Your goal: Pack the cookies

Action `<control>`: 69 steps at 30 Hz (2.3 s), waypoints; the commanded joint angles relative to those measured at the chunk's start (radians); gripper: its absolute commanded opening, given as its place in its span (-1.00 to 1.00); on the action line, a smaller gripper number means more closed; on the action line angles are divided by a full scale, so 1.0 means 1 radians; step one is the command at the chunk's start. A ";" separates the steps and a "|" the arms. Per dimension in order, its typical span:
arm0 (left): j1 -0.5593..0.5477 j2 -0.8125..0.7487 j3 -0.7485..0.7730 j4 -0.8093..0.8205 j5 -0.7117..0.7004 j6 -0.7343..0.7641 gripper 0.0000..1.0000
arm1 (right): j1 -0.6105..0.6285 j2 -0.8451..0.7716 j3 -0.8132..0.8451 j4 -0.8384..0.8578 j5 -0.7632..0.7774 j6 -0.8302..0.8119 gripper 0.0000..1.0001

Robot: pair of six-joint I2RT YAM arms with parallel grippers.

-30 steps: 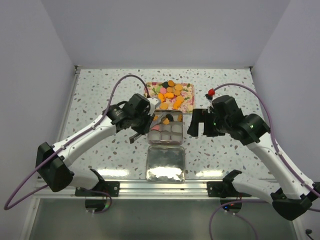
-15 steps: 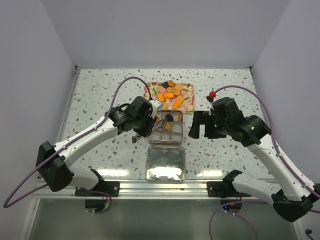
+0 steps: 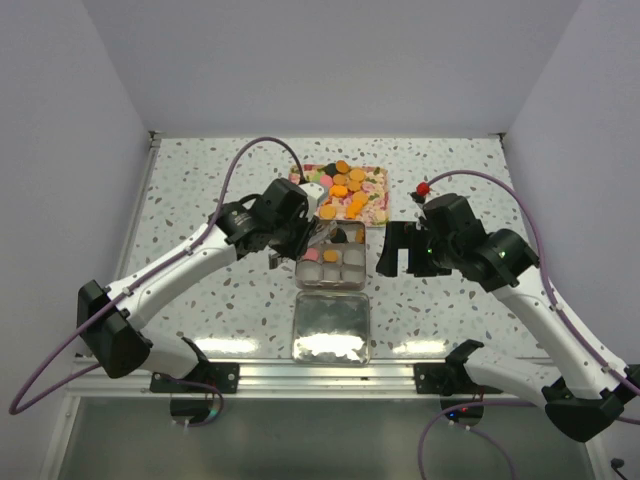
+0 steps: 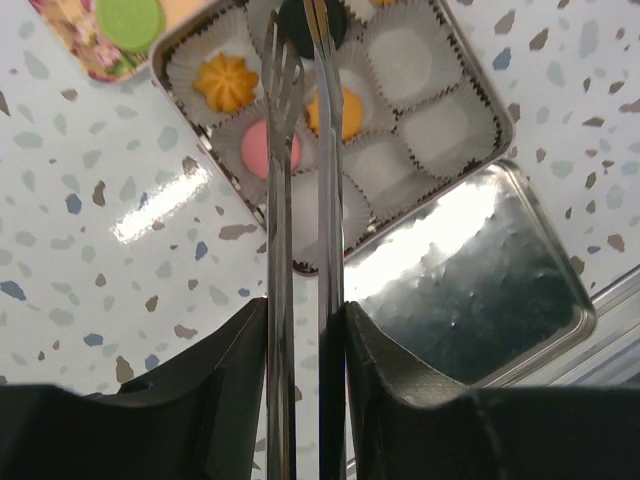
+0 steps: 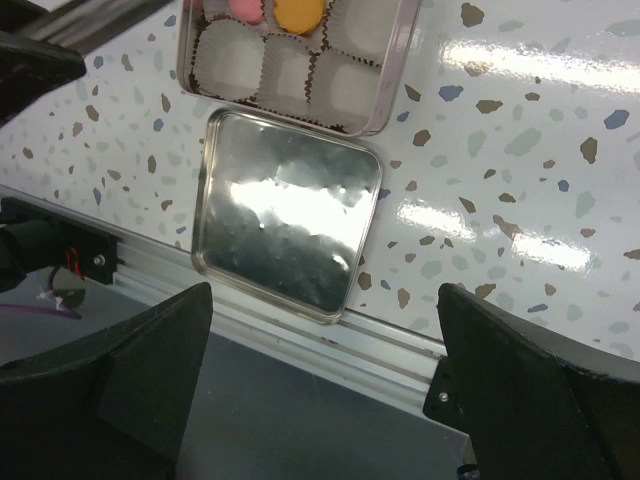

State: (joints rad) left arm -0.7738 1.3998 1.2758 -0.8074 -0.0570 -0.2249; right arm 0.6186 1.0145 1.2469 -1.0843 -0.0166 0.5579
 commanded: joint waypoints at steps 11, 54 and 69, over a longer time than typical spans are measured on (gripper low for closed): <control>0.008 0.155 0.281 -0.062 -0.196 0.044 -0.14 | -0.003 0.039 0.013 0.038 0.015 -0.009 0.97; 0.122 0.719 0.689 -0.131 -0.371 0.136 -0.06 | -0.003 0.147 0.060 0.038 0.070 -0.059 0.97; 0.126 0.633 0.534 -0.096 -0.290 0.118 -0.04 | -0.003 0.145 0.046 0.052 0.040 -0.046 0.97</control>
State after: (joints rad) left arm -0.6483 2.1189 1.8004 -0.9199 -0.3801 -0.0902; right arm 0.6159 1.1667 1.2686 -1.0538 0.0338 0.5121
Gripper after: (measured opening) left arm 0.470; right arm 0.986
